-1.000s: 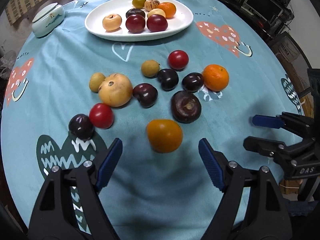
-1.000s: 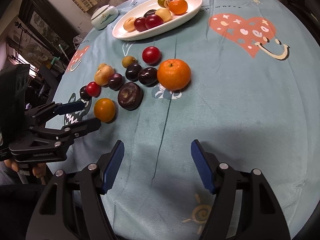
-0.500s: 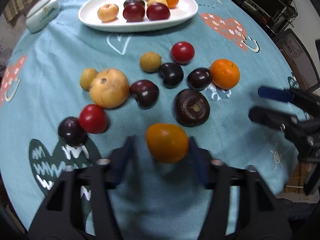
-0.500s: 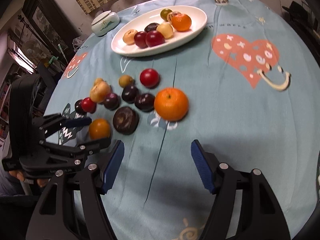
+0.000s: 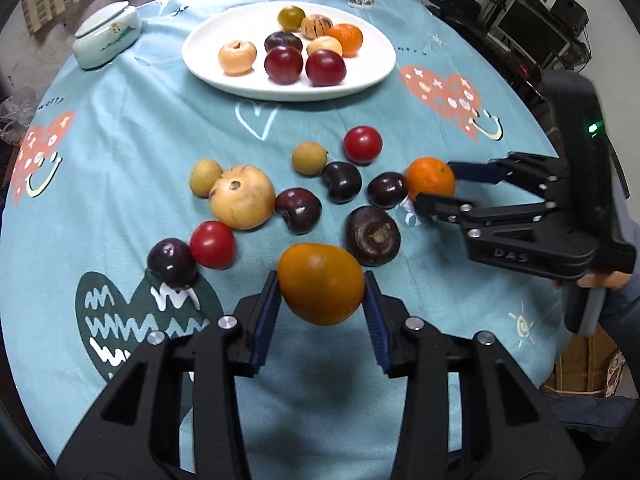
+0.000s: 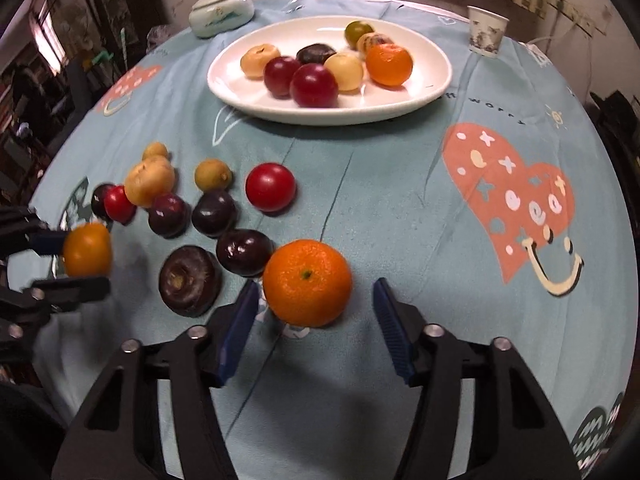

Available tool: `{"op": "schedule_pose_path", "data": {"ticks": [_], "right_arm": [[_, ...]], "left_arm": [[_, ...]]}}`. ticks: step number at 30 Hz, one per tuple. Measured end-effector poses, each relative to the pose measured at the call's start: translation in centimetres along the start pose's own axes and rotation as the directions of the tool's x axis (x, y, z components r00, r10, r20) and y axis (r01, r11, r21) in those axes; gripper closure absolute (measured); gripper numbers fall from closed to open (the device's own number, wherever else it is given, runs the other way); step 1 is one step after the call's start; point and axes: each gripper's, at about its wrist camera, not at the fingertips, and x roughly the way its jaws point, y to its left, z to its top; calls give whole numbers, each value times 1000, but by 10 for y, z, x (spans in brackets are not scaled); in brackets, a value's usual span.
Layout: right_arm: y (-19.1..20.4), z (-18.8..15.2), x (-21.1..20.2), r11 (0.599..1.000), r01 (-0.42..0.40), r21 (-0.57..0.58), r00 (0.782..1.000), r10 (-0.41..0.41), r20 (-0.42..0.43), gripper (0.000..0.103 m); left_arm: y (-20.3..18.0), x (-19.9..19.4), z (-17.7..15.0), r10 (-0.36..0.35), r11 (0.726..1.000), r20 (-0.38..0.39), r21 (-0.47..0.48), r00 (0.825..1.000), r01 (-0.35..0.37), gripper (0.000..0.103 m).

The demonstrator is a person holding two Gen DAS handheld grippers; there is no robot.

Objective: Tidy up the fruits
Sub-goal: 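Carry both fruits to the white plate and open both grippers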

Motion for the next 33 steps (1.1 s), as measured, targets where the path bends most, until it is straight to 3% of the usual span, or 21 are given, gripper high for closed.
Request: {"op": "schedule_pose_path", "data": {"ticks": [3, 9, 20, 28, 33], "right_arm": [[1, 2, 1, 1000, -9, -28, 1000, 9, 10, 57], [-13, -7, -16, 995, -80, 64, 996, 78, 42, 59], [-18, -37, -40, 973, -140, 186, 989, 128, 74, 59], [-17, -22, -49, 969, -156, 193, 985, 138, 105, 59], [-17, 12, -55, 978, -147, 150, 982, 126, 139, 59]], "left_arm": [[-3, -4, -1, 8, 1000, 5, -5, 1000, -8, 62], [-2, -8, -2, 12, 1000, 16, -5, 1000, -12, 62], [-3, -19, 14, -9, 999, 54, 31, 998, 7, 62], [7, -37, 70, -10, 998, 143, 66, 990, 0, 62], [18, -39, 124, 8, 997, 199, 74, 980, -23, 62]]}}
